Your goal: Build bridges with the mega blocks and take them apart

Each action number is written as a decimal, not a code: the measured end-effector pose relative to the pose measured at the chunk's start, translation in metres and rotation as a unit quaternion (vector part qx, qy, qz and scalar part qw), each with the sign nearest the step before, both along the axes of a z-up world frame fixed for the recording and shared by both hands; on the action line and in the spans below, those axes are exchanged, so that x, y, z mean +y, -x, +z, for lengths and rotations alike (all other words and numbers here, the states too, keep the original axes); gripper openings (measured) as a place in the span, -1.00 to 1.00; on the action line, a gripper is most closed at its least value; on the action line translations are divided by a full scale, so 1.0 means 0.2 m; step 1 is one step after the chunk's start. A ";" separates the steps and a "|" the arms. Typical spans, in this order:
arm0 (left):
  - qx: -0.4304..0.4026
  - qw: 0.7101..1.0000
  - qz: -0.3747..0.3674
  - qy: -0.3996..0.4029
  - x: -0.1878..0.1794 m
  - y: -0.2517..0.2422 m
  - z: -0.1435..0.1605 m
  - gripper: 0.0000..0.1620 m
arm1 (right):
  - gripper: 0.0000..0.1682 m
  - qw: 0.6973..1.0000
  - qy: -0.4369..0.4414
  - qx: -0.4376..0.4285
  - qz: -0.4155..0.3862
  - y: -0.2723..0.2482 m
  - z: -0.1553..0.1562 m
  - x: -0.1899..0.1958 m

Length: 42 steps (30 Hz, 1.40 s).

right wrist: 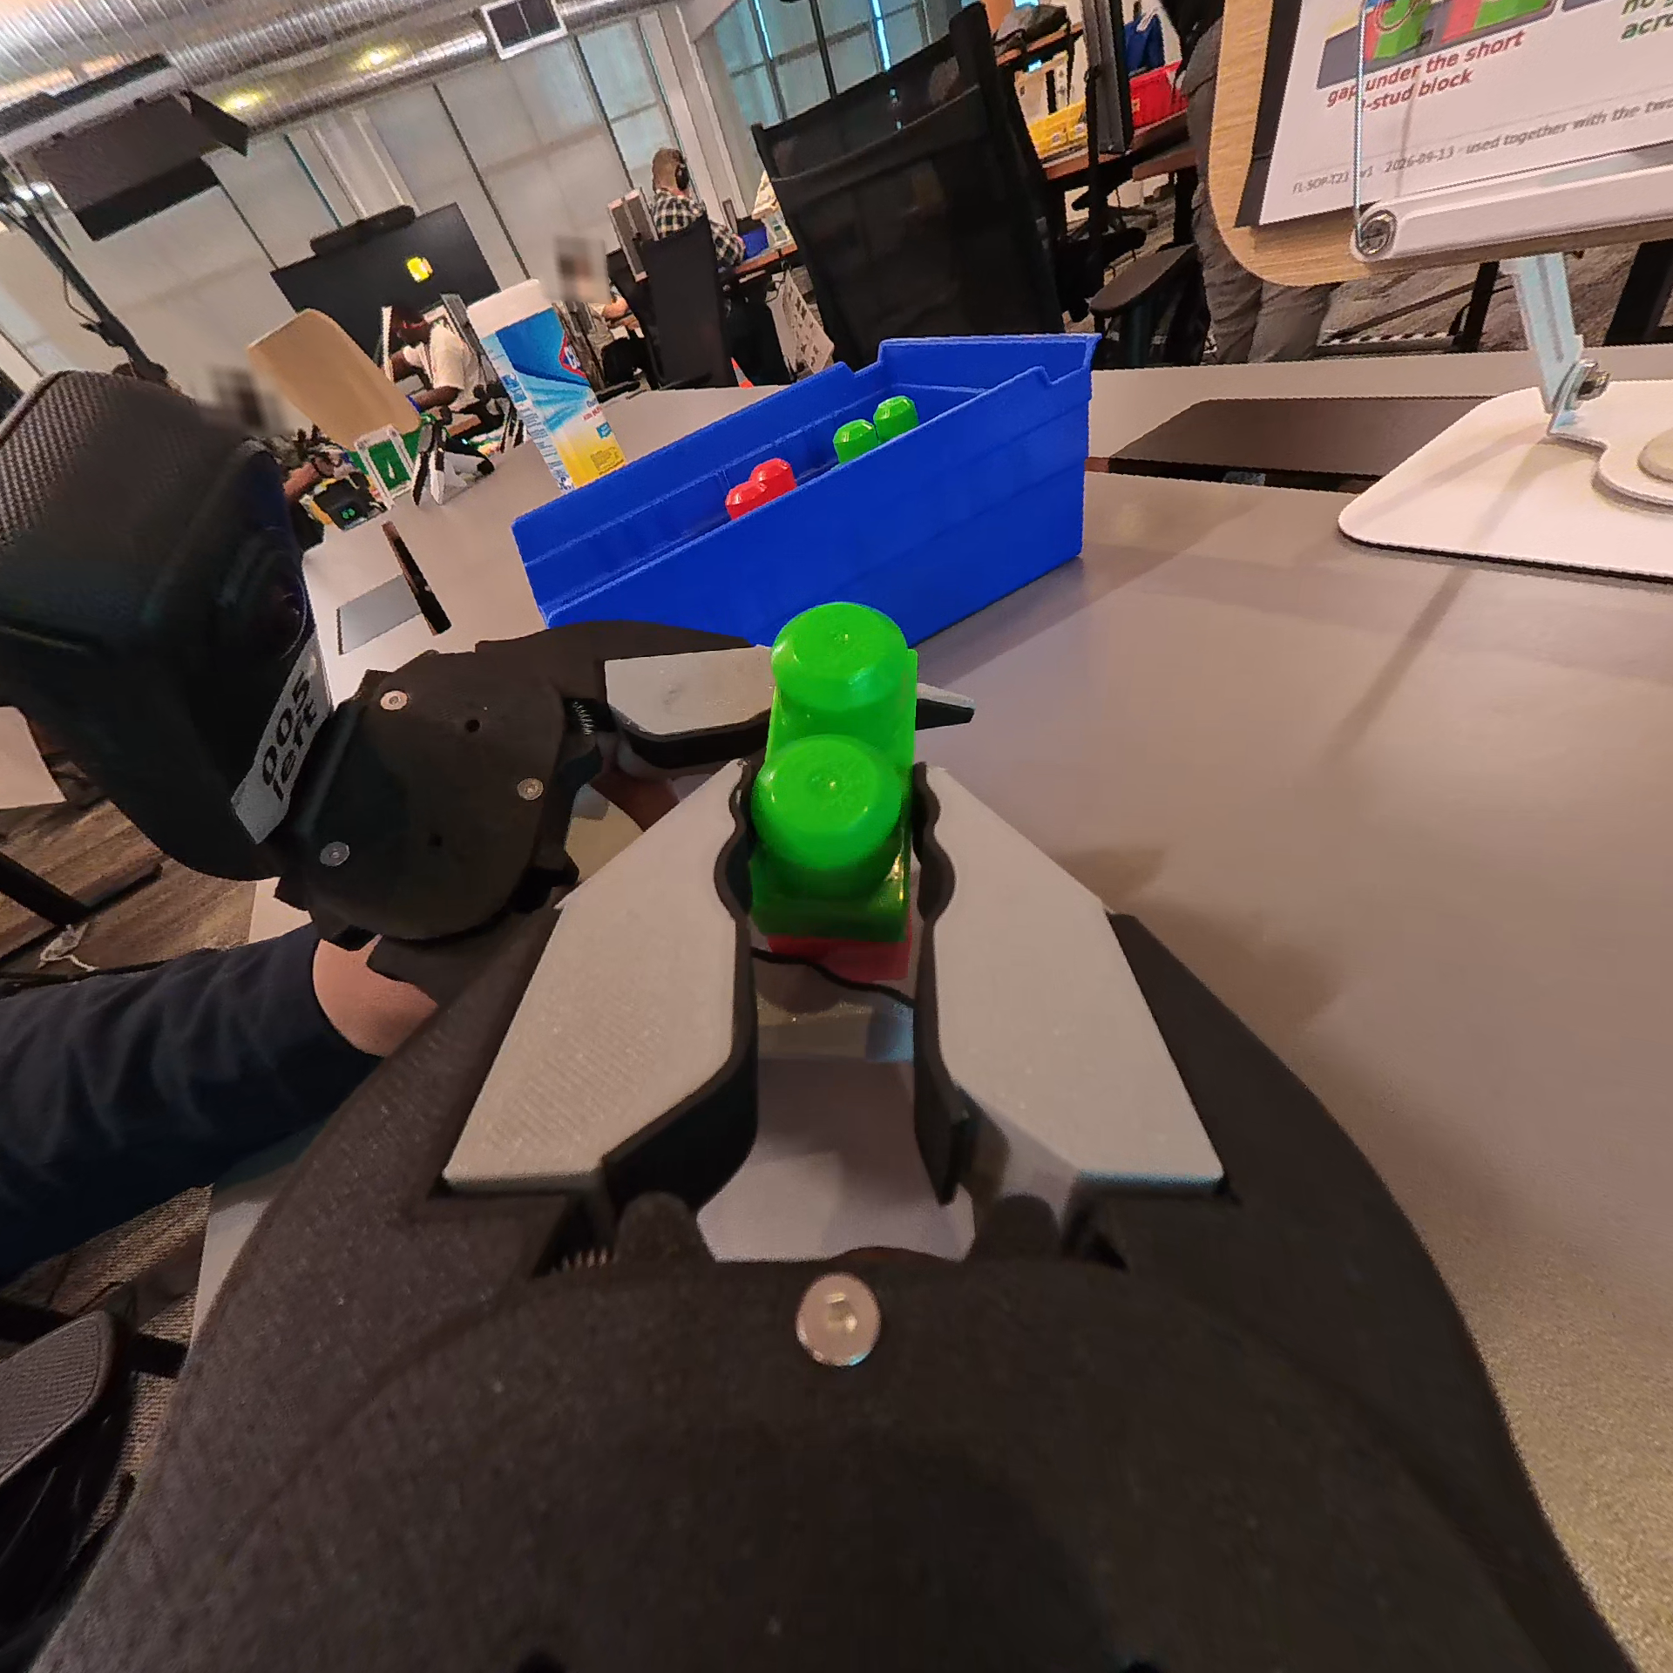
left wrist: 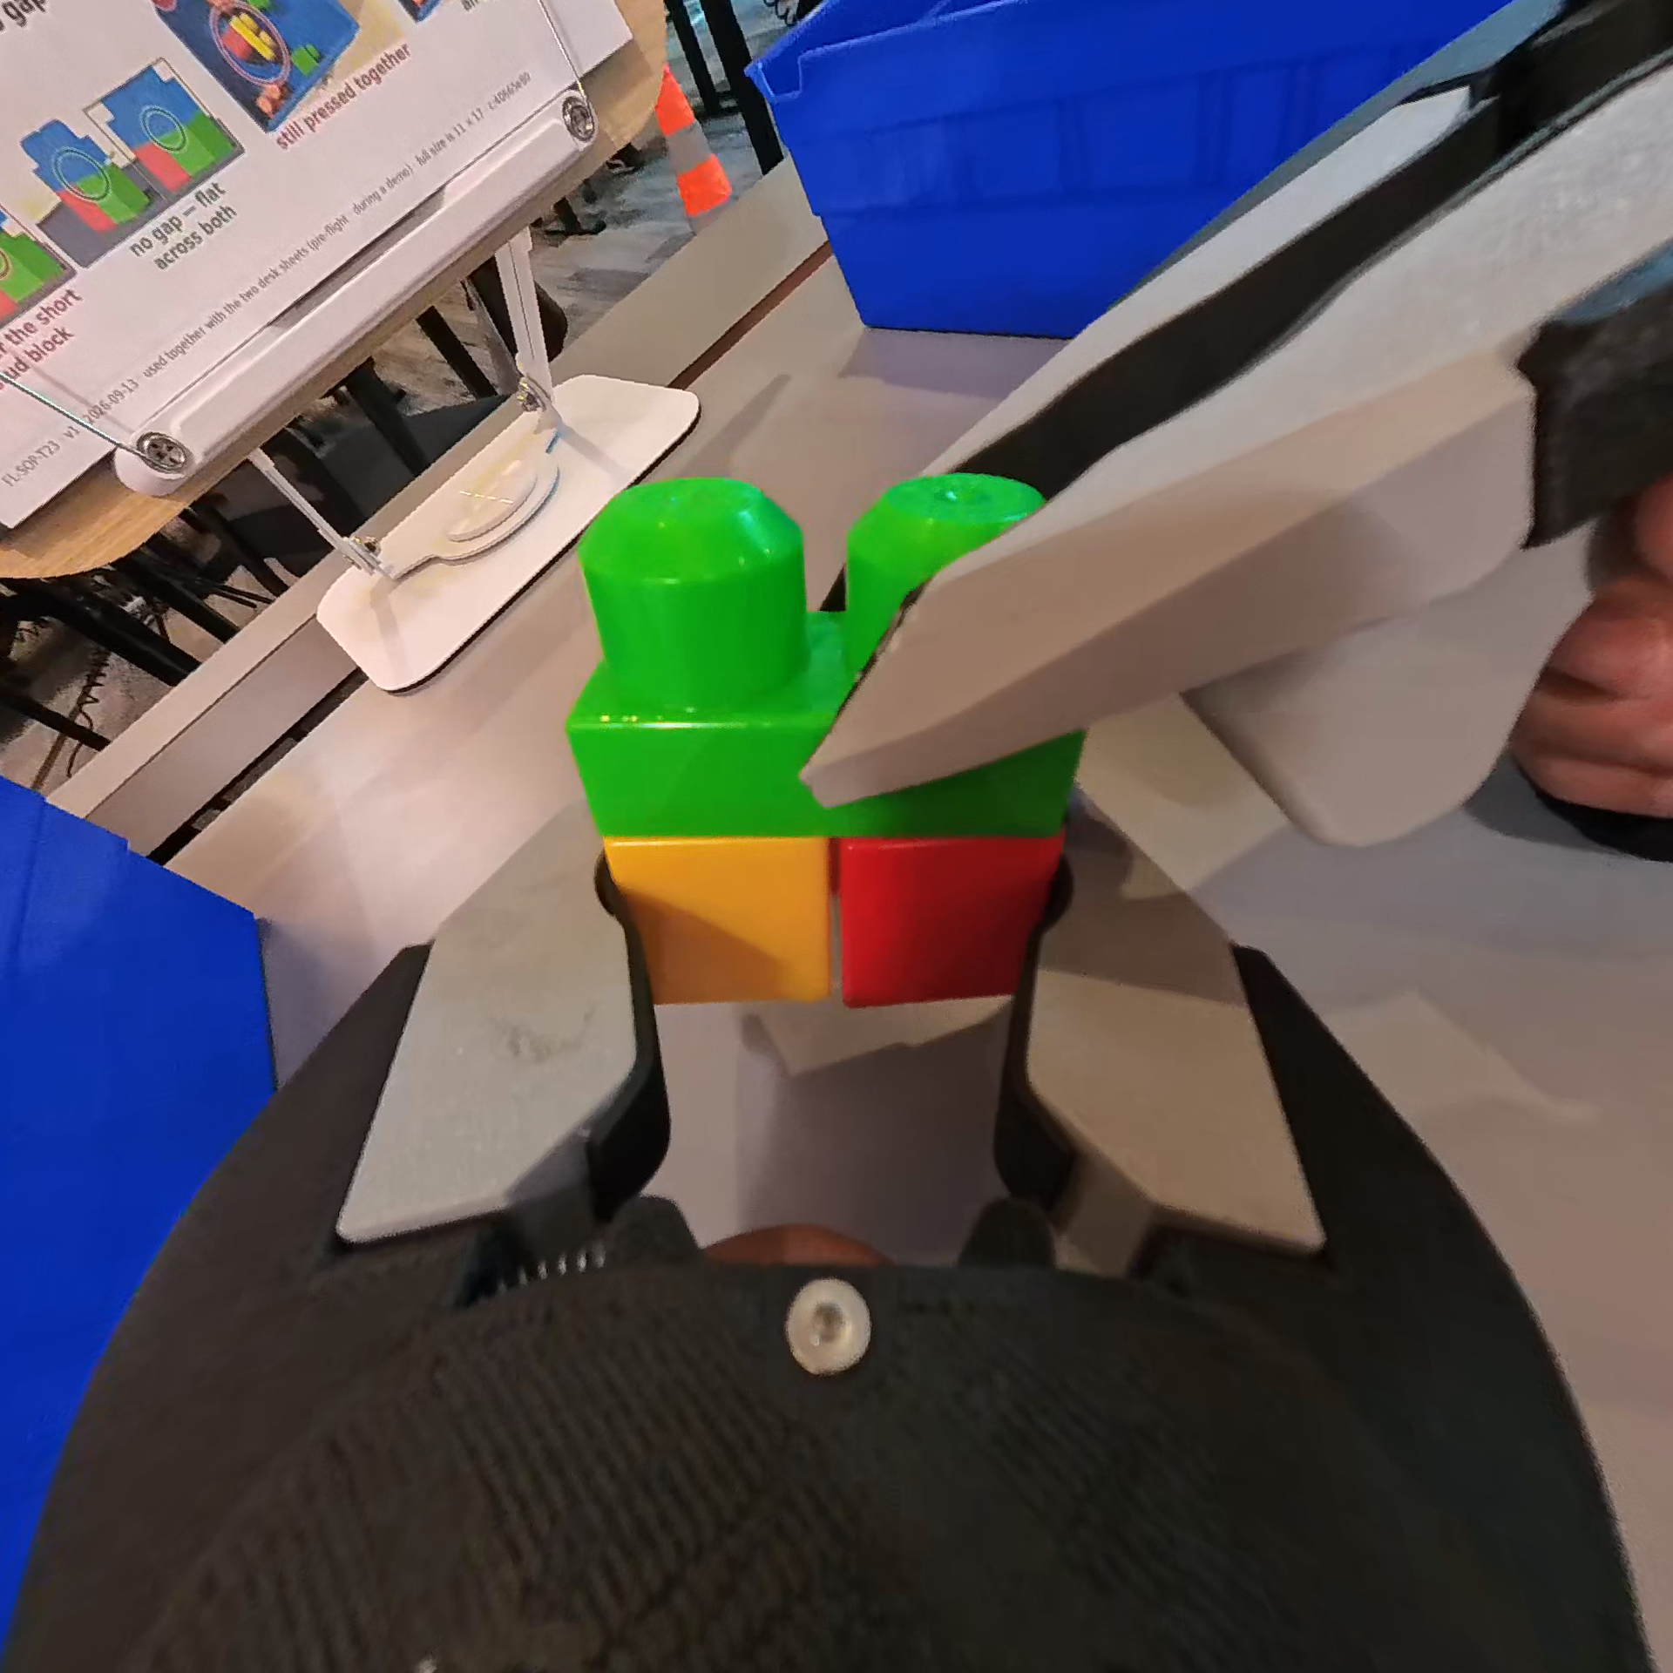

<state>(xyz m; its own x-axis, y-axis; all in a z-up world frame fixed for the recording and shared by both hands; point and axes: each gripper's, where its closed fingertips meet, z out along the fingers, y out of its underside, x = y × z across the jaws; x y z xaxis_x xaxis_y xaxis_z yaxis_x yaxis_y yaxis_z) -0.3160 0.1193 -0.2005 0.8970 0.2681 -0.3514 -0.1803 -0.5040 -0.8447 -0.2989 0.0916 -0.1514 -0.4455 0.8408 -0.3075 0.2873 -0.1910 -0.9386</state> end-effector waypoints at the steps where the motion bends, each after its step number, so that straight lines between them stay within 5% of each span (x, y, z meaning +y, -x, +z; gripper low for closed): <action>1: 0.001 1.000 -0.001 -0.002 0.00 0.00 0.00 0.10 | -0.63 1.000 -0.001 0.001 0.000 0.00 0.00 0.00; 31: -0.023 0.998 -0.026 0.059 -0.03 -0.02 -0.10 0.05 | -0.59 0.998 0.025 -0.050 0.037 0.01 -0.09 -0.01; 42: 0.033 0.993 -0.042 0.109 0.00 -0.08 -0.15 0.05 | -0.55 0.994 0.000 -0.095 0.044 0.03 -0.19 -0.03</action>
<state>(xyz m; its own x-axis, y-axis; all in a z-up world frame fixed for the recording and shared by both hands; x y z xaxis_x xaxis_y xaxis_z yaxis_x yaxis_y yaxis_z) -0.2993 0.1192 -0.2305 0.8857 0.1046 -0.4523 -0.2814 -0.6539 -0.7023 -0.3045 0.0862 -0.1898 -0.4517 0.8007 -0.3936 0.4757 -0.1571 -0.8655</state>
